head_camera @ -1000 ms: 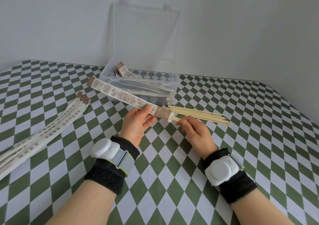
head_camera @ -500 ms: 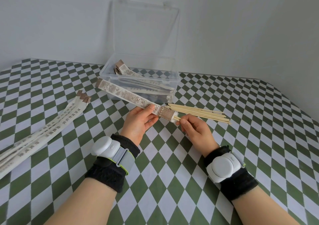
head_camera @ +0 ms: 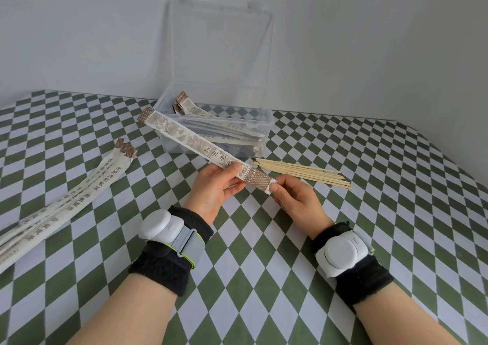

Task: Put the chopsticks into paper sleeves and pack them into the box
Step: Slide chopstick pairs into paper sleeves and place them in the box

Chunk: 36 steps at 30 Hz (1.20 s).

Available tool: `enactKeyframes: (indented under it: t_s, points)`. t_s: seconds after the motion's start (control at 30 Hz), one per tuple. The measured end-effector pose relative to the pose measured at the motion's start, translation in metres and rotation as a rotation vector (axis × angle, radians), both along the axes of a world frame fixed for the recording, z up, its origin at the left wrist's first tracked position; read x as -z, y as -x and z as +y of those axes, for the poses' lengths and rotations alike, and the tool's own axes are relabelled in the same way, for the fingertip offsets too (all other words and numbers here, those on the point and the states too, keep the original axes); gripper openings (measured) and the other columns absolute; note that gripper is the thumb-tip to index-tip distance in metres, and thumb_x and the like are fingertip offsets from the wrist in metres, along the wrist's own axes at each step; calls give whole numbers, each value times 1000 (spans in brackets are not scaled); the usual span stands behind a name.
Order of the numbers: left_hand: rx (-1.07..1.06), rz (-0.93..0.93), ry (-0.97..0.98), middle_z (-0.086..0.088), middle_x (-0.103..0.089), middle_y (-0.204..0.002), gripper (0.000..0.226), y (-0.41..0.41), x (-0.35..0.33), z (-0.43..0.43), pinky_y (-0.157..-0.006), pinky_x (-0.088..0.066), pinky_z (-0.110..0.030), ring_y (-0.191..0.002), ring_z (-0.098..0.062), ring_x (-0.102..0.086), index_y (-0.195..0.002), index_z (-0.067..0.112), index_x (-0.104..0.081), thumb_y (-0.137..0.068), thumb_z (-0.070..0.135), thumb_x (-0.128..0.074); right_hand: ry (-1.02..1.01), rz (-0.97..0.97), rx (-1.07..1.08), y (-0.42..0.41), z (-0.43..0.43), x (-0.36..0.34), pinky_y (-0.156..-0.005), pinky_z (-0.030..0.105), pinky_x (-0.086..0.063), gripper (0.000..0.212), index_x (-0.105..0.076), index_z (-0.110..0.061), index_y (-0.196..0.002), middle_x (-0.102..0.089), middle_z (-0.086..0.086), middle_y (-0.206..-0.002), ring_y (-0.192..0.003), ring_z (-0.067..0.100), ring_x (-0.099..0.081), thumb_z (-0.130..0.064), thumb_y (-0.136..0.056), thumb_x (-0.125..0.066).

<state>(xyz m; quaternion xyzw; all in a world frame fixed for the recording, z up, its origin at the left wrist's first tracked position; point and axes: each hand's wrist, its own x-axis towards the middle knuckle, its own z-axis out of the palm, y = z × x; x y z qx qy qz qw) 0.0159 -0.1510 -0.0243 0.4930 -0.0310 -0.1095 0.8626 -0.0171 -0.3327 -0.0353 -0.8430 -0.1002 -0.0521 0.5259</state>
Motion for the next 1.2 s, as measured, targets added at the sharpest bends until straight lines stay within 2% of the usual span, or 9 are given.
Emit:
enactKeyframes:
  t_s: [0.2,0.37,0.53,0.7,0.83,0.9,0.97,1.13,1.2]
  points:
    - [12,5,8,-2,-73,-86,11,0,0,0,-73,-57,-25,-82,-13,-70,-98,11,-60,-88,9,-57,25,8,-3,1,1,-2,-61,21,-44,11,-57,-22,-87,-56,-2,-75,-65,8,-49,-27,-92,-48]
    - [-79,-56,-78,-2,-73,-88,8,2,-1,0,-70,-56,-23,-85,-14,-70,-95,13,-62,-90,10,-57,-26,-6,13,-1,2,-5,-69,34,-48,12,-56,-32,-97,-59,4,-87,-77,24,-52,-23,-91,-53]
    - [-173,-43,-122,-8,-70,-100,12,-2,2,2,-71,-55,-23,-94,-19,-68,-101,12,-63,-90,13,-59,-113,11,-20,-10,14,-20,-60,15,-45,15,-62,-30,-93,-62,-8,-88,-68,6,-53,-20,-93,-50]
    - [-256,-102,-105,-4,-70,-97,20,-1,1,1,-75,-54,-23,-93,-14,-68,-106,13,-64,-91,23,-57,-132,2,-12,-23,25,-35,-65,18,-46,13,-65,-20,-80,-64,-3,-73,-64,3,-54,-9,-85,-62]
    - [-313,-50,-39,-1,-62,-81,27,-3,-1,4,-72,-54,-23,-84,-12,-67,-106,18,-62,-95,37,-46,-143,-145,148,-46,17,-68,-68,16,-47,11,-65,-19,-79,-66,-2,-80,-69,3,-56,-9,-84,-62]
    - [-324,-24,-35,-2,-59,-79,29,-4,-1,3,-70,-54,-23,-82,-13,-65,-104,18,-61,-97,38,-42,-43,-264,283,-65,9,-86,-60,14,-45,8,-65,-19,-84,-64,-5,-79,-61,-1,-52,-12,-85,-60]
    - [-336,-8,-40,-1,-57,-77,30,-5,0,4,-70,-53,-23,-80,-13,-63,-102,16,-61,-97,38,-41,132,-322,365,-86,5,-99,-57,22,-45,7,-66,-19,-87,-63,-4,-78,-58,4,-50,-16,-86,-60]
    - [-338,8,-50,0,-55,-72,28,-5,0,3,-71,-51,-26,-73,-12,-60,-96,14,-60,-99,34,-40,623,-304,241,-123,11,-101,-74,33,-46,15,-69,-12,-89,-66,3,-85,-78,19,-57,-15,-86,-54]
    - [-342,22,-58,0,-55,-71,28,-6,0,2,-71,-50,-26,-73,-13,-59,-96,14,-60,-99,33,-40,788,-312,183,-128,19,-99,-80,35,-41,27,-67,-10,-80,-66,8,-80,-75,24,-54,-23,-92,-47]
